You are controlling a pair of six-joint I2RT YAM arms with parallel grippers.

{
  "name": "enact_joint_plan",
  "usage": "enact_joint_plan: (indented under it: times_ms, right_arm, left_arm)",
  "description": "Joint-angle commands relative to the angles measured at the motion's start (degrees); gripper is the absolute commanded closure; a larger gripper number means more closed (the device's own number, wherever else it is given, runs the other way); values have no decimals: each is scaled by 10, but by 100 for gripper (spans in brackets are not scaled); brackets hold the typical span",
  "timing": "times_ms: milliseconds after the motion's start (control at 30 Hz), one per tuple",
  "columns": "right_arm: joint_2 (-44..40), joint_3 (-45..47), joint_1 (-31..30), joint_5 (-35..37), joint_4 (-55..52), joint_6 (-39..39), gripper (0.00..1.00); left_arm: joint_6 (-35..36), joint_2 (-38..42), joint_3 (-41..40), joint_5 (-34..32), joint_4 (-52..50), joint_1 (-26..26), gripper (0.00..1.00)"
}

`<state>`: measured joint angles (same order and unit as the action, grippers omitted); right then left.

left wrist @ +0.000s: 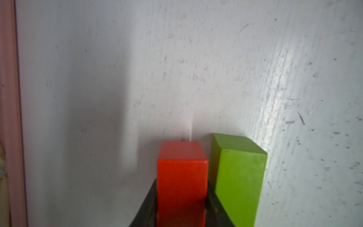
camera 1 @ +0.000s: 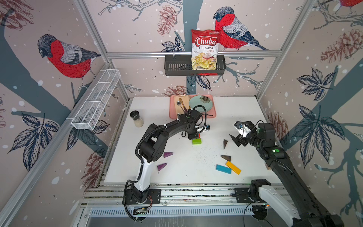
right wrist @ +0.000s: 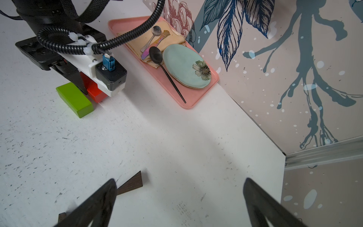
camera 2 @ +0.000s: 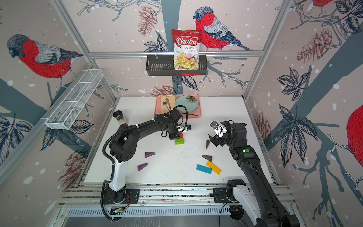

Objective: Assemble a small pinwheel with building blocks
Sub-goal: Assemble the building block at the center of the board.

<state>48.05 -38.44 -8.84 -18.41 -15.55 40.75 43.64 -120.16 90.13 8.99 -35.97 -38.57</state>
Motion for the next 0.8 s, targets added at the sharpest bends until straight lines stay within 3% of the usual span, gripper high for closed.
enact_joint_plan:
  times_ms: [0, 767]
  right_arm:
    - [2, -3, 1, -11, -2, 7, 0]
    - [-1, 0, 3, -9, -11, 15, 1]
  left_arm:
    - [17, 3, -4, 8, -12, 3, 80]
    - [7, -20, 19, 62, -11, 6, 69]
